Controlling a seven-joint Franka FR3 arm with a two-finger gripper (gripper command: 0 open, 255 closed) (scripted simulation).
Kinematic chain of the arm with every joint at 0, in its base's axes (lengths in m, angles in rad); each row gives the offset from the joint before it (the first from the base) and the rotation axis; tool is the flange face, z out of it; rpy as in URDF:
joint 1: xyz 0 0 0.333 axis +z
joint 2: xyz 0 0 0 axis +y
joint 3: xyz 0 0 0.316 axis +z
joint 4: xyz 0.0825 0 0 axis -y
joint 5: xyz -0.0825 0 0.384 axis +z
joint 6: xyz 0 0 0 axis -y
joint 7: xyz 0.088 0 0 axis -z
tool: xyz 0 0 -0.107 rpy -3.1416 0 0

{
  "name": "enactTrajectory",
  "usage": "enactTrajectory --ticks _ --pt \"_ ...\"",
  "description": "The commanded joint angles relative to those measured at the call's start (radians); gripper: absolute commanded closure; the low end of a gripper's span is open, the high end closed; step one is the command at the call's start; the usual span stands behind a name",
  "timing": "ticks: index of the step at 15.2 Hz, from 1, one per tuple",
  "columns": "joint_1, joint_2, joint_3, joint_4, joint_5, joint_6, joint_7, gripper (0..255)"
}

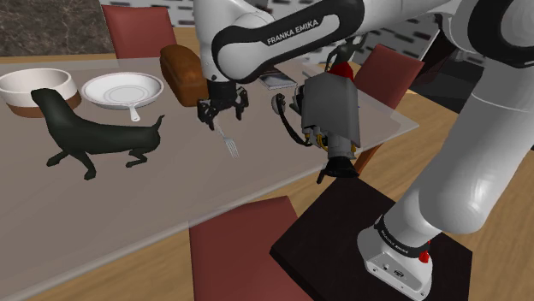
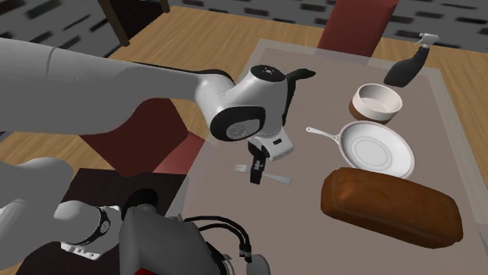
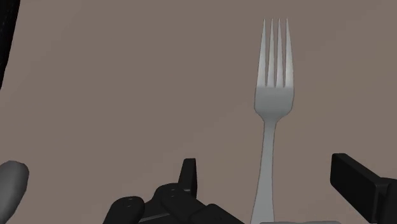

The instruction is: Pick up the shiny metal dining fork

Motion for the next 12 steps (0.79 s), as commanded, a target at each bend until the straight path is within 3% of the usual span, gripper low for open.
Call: enactTrajectory --ticks 1,9,10,12 --pt "0.008 0.041 -0.003 0.026 -0.019 0.014 0.023 0" --pt "0.013 0.082 -0.010 -0.012 -0.044 0.088 0.047 0" --pt "0.013 0.083 -0.011 -0.014 -0.045 0.090 0.047 255" --pt "0.012 0.084 -0.011 -0.013 -0.046 0.090 0.047 255"
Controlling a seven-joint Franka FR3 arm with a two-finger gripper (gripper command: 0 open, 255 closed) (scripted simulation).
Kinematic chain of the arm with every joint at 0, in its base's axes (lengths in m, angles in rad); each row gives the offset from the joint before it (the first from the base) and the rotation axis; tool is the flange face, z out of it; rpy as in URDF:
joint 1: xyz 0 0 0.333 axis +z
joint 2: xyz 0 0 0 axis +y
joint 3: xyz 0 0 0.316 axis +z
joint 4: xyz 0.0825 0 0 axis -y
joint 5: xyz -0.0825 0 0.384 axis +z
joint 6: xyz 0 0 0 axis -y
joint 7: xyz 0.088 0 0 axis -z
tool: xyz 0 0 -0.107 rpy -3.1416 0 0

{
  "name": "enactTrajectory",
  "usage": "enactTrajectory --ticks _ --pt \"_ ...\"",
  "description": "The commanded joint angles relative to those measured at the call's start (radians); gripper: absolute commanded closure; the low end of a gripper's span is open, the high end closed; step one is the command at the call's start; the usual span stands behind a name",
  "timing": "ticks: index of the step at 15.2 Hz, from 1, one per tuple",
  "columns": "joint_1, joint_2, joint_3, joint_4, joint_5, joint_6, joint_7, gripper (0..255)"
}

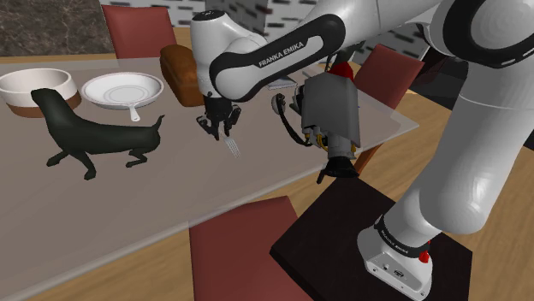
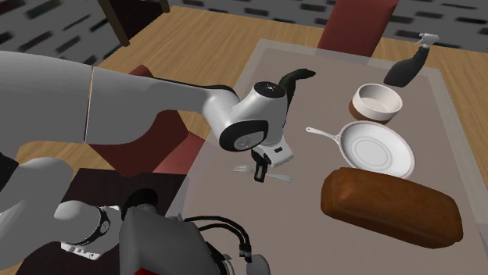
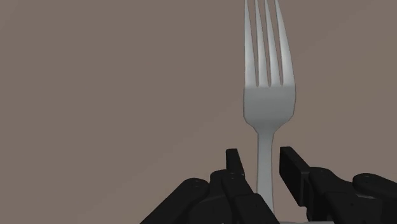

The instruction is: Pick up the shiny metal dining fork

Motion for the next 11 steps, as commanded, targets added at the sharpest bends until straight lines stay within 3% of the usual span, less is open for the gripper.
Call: enactTrajectory --ticks 1,6,11 --pt "-0.001 0.002 -0.002 -0.002 -0.001 0.000 0.000 255" --pt "-0.001 0.008 -0.003 0.000 -0.004 0.004 0.001 255" --pt "-0.003 -0.026 0.004 0.021 0.016 -0.047 -0.014 255"
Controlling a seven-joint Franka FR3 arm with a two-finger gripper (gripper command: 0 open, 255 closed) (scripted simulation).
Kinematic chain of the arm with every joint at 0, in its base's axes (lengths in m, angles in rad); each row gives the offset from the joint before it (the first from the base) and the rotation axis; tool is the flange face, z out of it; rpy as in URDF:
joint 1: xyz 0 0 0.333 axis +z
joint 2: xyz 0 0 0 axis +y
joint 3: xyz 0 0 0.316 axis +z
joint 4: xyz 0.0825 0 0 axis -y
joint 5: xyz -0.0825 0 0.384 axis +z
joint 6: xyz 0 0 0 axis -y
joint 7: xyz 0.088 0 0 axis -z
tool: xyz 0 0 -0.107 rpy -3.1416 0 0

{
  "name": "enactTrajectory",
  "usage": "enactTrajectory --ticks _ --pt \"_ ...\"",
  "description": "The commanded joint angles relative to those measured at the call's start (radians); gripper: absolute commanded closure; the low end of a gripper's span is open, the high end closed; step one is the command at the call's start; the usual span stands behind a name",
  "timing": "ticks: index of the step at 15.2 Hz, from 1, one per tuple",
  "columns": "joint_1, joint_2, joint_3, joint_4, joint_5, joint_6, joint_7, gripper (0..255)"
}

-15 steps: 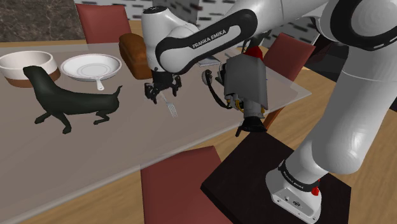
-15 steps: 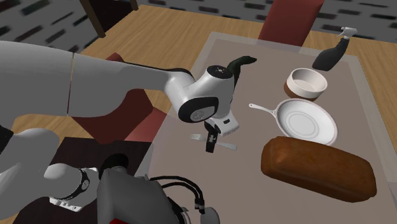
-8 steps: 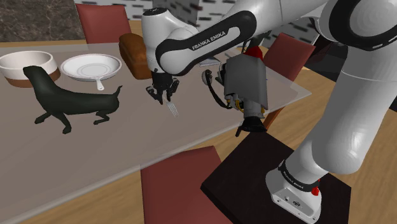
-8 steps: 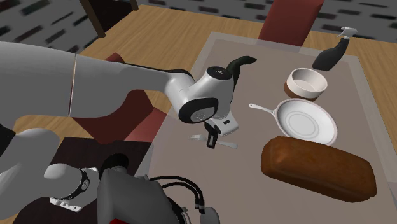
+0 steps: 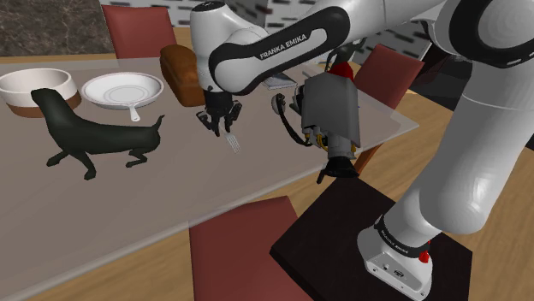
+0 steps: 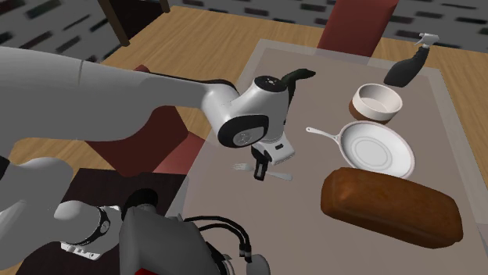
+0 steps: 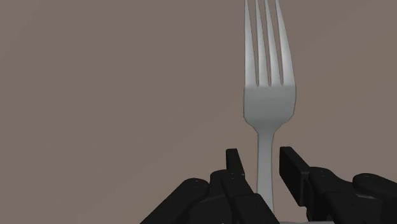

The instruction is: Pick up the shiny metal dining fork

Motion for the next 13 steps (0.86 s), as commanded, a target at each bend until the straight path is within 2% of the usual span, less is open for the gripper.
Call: enactTrajectory --ticks 1,13 --pt "-0.001 -0.011 0.002 0.012 0.007 -0.021 -0.007 255" --pt "-0.005 -0.061 0.010 0.087 0.038 -0.140 -0.039 255"
